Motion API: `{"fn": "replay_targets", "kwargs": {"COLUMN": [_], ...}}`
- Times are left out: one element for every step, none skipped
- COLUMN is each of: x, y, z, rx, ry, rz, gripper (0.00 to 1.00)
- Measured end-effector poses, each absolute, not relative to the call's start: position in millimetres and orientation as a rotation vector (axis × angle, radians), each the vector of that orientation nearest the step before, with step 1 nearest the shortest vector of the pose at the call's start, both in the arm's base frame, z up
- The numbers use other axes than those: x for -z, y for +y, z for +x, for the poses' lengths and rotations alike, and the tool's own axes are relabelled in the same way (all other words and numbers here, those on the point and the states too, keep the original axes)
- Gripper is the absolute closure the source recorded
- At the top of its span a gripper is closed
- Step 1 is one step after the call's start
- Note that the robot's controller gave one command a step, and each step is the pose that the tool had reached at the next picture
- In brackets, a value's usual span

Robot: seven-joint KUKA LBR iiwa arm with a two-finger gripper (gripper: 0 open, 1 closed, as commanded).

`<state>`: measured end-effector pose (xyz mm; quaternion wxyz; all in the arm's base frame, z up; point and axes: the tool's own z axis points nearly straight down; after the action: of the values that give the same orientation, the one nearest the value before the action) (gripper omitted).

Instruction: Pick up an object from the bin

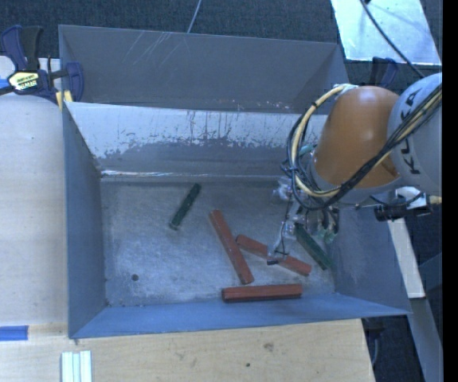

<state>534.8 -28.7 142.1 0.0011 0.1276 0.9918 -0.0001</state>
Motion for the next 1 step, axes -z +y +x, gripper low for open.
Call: {"fn": "replay_targets", "kwargs": {"x": [-71.9], "y": [-59.4], "z": [521.7], "rx": [0.0], "ry": [3.102], "rz": [0.467], "gripper": [0.0]}}
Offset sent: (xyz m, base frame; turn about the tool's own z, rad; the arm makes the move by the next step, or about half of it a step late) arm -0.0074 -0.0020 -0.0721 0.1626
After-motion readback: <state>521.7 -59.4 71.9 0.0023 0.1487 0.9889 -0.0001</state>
